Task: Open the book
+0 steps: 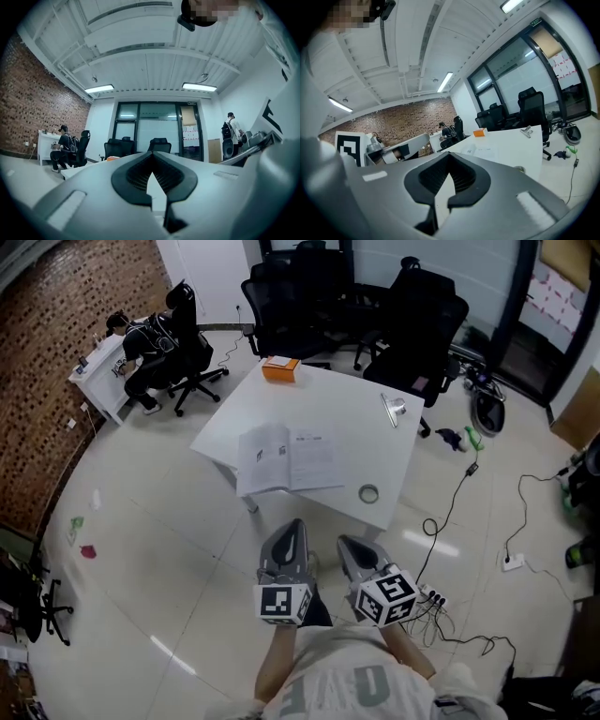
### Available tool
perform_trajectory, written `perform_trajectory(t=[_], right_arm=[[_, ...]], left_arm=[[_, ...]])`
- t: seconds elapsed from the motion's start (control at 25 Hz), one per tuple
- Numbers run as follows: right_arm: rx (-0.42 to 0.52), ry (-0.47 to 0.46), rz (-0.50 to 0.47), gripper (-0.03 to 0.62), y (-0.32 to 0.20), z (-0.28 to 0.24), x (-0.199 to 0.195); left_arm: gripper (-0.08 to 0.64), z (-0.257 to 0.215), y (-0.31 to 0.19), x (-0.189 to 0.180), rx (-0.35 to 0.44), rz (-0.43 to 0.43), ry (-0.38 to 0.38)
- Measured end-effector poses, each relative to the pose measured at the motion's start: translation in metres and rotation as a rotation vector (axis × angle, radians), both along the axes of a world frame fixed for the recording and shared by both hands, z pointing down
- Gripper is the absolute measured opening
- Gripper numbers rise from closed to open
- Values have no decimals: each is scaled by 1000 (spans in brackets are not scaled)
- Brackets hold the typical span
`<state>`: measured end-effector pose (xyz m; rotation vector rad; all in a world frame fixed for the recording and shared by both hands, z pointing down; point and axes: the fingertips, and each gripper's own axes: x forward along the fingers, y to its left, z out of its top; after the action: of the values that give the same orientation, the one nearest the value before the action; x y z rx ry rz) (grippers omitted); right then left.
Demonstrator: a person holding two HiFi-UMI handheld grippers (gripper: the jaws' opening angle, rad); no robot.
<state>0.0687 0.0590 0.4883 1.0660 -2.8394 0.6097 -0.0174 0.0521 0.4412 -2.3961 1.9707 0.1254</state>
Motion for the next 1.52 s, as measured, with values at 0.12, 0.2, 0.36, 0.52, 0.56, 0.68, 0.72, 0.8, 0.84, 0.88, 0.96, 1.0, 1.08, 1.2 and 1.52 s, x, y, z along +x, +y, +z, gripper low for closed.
perform_trajectory(t=[0.12, 0.2, 0.36, 0.52, 0.56, 0.68, 0.72, 0.8, 0.84, 0.88, 0.96, 1.0, 1.08, 1.2, 1.52], right_arm=[[-13, -2, -4, 3, -39, 0, -24], [-1, 5, -7, 3, -64, -5, -43], [9, 17, 21, 3, -116, -13, -71], [-5, -14, 53, 3, -162, -19, -93], [-1, -9, 61, 3, -173, -18, -99], [0, 17, 93, 3, -205, -10, -115], [3, 24, 107, 3, -216, -8, -120], [10, 18, 131, 3, -234, -10, -127], [13, 6, 141, 3, -242, -13, -131], [16, -4, 148, 3, -249, -15, -134], [28, -6, 157, 3, -259, -19, -138], [34, 0, 162, 3, -263, -19, -139], [35, 14, 180, 5, -268, -15, -135], [5, 14, 210, 4, -276, -5, -124], [-6, 27, 198, 5, -304, -5, -115]], left_arm=[[17, -7, -40, -18, 9, 13, 20], [17, -10, -67, -35, 15, 15, 19], [17, -15, -119, -66, 9, 23, 22], [17, -13, -162, -98, 2, 30, 121], [17, -13, -172, -105, 2, 32, 131], [17, -9, -202, -128, -4, 33, 112], [17, -7, -212, -135, -7, 34, 112], [17, -2, -231, -147, -24, 39, 120], [17, 1, -240, -150, -37, 44, 125], [17, 4, -247, -152, -47, 53, 127], [17, 8, -259, -150, -56, 74, 125], [17, 11, -262, -148, -56, 83, 122], [17, 18, -266, -141, -61, 98, 117], [17, 35, -272, -130, -96, 119, 113], [17, 45, -277, -113, -133, 103, 95]])
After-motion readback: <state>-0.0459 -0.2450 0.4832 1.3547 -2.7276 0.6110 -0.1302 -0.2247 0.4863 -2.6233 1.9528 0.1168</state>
